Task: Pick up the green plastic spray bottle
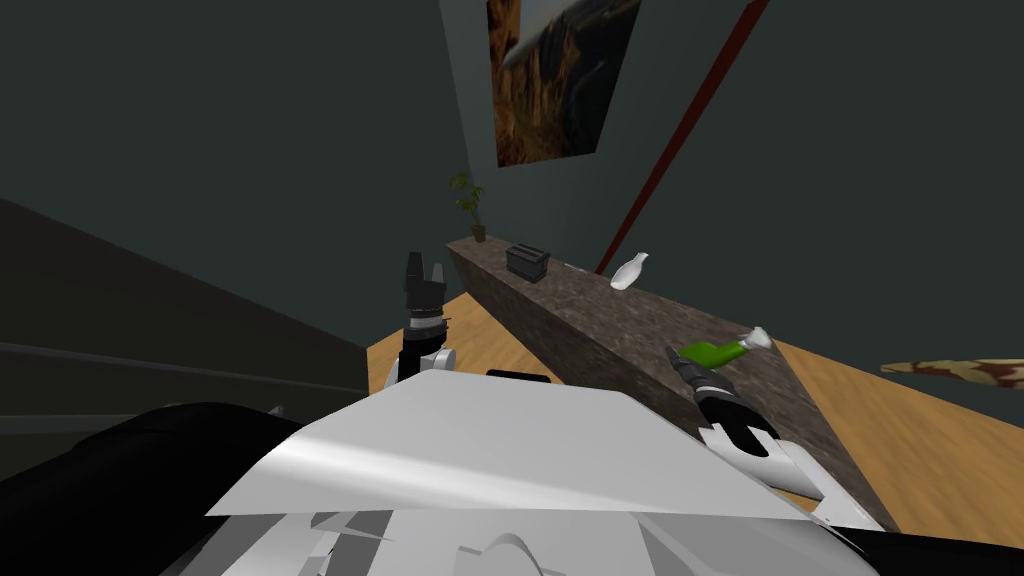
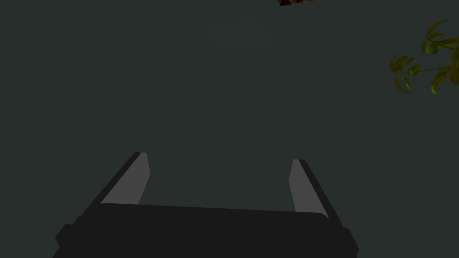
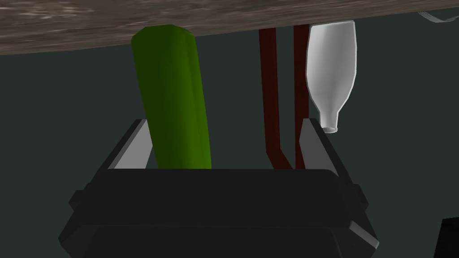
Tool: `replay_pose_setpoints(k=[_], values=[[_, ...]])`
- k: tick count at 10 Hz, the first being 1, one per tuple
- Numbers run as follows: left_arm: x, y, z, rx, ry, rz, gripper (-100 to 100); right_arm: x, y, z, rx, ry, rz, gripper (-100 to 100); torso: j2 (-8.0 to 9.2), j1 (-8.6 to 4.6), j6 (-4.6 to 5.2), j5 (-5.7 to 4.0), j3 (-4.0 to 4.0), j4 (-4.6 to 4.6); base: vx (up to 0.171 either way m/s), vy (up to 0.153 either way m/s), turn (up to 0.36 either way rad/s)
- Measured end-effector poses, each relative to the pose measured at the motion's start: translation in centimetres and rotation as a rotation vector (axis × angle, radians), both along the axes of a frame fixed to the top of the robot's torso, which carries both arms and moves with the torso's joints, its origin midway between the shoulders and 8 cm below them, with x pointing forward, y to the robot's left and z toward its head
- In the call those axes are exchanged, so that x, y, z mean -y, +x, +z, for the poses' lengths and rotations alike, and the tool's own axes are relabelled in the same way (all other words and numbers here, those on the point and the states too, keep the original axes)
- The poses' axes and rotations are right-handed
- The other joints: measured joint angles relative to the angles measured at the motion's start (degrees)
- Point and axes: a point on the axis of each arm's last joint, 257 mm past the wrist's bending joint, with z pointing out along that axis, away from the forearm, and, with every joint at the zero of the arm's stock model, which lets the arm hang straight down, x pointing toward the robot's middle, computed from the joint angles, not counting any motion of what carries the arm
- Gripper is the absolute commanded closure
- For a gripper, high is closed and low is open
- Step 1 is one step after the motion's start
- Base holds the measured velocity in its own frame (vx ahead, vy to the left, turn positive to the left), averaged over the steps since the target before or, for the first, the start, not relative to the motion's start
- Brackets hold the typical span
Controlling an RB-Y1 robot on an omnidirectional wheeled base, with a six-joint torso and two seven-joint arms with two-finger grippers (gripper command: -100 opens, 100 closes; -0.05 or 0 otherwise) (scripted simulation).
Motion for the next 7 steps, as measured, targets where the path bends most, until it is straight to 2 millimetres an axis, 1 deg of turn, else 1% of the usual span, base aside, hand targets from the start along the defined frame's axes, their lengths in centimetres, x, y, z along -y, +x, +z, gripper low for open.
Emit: replay_pose_setpoints(k=[1,2,4,6,7], values=[[0.0,0.0,0.0,0.0,0.0,0.0,0,0.3,0.4,-0.4,0.0,0.007,-0.008,-100,-0.14,-0.05,0.0,-0.01,-0.08,-0.03,0.011,0.0,0.003],[0.0,0.0,0.0,0.0,0.0,0.0,0,0.9,0.2,-1.1,-0.011,0.013,-0.023,-100,-0.23,-0.11,0.01,-0.02,-0.13,-0.05,-0.056,0.052,-0.057],[0.0,0.0,0.0,0.0,0.0,0.0,0,0.6,2.7,-1.3,-0.014,0.006,0.022,-100,0.04,0.13,-0.03,-0.02,0.01,-0.01,-0.076,0.043,-0.017],[0.0,0.0,0.0,0.0,0.0,0.0,0,1.1,4.0,-1.5,-0.005,0.015,0.016,-100,-0.13,-0.06,-0.04,-0.06,-0.08,-0.04,-0.012,-0.006,0.007],[0.0,0.0,0.0,0.0,0.0,0.0,0,1.5,4.1,-1.9,-0.014,0.021,0.004,-100,-0.22,-0.11,-0.03,-0.07,-0.14,-0.07,0.009,-0.009,0.001]])
